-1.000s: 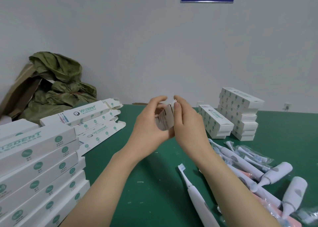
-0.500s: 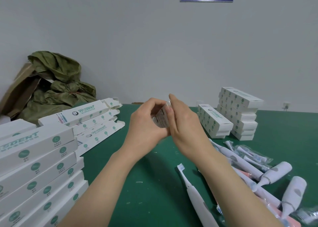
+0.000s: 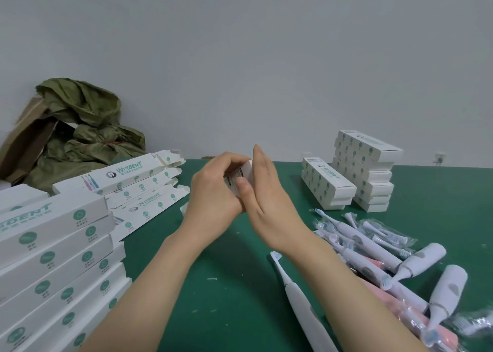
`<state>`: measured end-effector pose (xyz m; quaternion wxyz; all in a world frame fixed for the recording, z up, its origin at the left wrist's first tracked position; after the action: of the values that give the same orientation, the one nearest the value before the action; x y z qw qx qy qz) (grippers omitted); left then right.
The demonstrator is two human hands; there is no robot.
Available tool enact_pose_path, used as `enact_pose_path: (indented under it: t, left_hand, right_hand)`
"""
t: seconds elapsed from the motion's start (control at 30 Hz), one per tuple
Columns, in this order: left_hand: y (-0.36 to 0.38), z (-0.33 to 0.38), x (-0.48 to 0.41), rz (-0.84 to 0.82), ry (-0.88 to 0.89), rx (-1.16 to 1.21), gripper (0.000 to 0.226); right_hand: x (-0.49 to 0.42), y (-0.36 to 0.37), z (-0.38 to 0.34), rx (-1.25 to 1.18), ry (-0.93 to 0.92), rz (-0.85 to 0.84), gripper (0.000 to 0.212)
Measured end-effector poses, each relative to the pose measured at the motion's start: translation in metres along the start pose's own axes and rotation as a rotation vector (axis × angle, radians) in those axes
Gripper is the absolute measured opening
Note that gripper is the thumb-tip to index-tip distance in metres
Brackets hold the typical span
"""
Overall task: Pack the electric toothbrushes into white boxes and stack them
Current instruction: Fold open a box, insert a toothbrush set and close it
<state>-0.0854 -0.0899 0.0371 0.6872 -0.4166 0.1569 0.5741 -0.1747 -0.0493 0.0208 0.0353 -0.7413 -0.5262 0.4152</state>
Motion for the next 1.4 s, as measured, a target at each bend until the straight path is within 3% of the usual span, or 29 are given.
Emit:
enact_pose_path:
  t: [0.1,0.2,0.23,0.3,0.37,0.43,0.53,0.6,0.7,0.77,0.8,0.93,1.03,1.1,1.27,1.4]
  left_hand:
    - [-0.004,0.008,-0.004,-0.007,0.052,-0.023,0.045]
    - [-0.012,0.011,-0.007,0.01,0.065,0.071,0.057]
    - [-0.016,0.011,-0.009,0.026,0.05,0.168,0.06]
    - [-0.024,0.011,-0.011,0.065,0.044,0.369,0.061]
    - [-0.032,0.015,-0.014,0.087,0.073,0.477,0.057]
    - [-0.038,0.018,-0.016,0.068,0.083,0.576,0.055]
    - [-0.045,0.008,-0.022,0.017,-0.004,0.73,0.056]
    - [-0.052,-0.006,-0.026,-0.003,-0.089,0.649,0.058]
    - [-0.066,-0.03,-0.027,0.021,-0.22,-0.003,0.069]
    - [-0.067,-0.027,-0.026,0.035,-0.139,-0.409,0.075]
    - [-0.061,-0.02,-0.024,0.012,-0.068,-0.471,0.077]
    - [-0.008,0.009,-0.006,-0.249,0.147,-0.472,0.084]
    - [0.012,0.025,0.004,-0.241,0.273,-0.47,0.066]
    - [0.013,0.025,0.004,-0.238,0.263,-0.407,0.058]
    - [0.015,0.022,0.01,-0.354,0.257,-0.276,0.069]
    - [0.025,0.027,0.013,-0.395,0.34,-0.366,0.047]
  right_hand:
    - [-0.002,-0.007,0.0,-0.278,0.048,0.054,0.054]
    - [-0.004,-0.023,0.019,-0.785,0.285,0.227,0.036]
    - [-0.003,-0.027,0.027,-0.832,0.377,0.266,0.029]
    - [0.002,-0.034,0.047,-0.629,0.571,0.256,0.02]
    - [0.011,-0.035,0.067,-0.508,0.77,0.189,0.03]
    - [0.017,-0.031,0.077,-0.735,0.883,0.197,0.037]
    - [0.018,-0.026,0.078,-1.208,0.936,0.275,0.02]
    - [0.018,-0.031,0.08,-1.325,0.901,0.398,0.014]
    - [0.015,-0.052,0.08,-1.177,0.741,0.585,0.025]
    - [0.014,-0.062,0.074,-1.007,0.661,0.609,0.043]
    - [0.014,-0.064,0.07,-0.915,0.633,0.595,0.048]
    - [0.013,-0.055,0.047,-0.631,0.533,0.497,0.049]
    - [0.013,-0.053,0.028,-0.556,0.436,0.48,0.039]
    - [0.013,-0.057,0.023,-0.6,0.408,0.479,0.028]
    - [0.024,-0.068,0.03,-0.662,0.487,0.456,0.021]
    - [0.025,-0.069,0.029,-0.755,0.487,0.393,0.019]
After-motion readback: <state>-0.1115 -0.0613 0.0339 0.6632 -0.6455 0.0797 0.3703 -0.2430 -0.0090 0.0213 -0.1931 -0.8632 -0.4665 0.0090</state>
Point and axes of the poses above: each hand's wrist, its own x-axis away from the middle knuckle, its own y-axis out of the palm, z = x × y, the point moved 7 cm from there along -x, towards the middle knuckle, and after that the axes turned 10 degrees about -x, right-handed, at the moved point
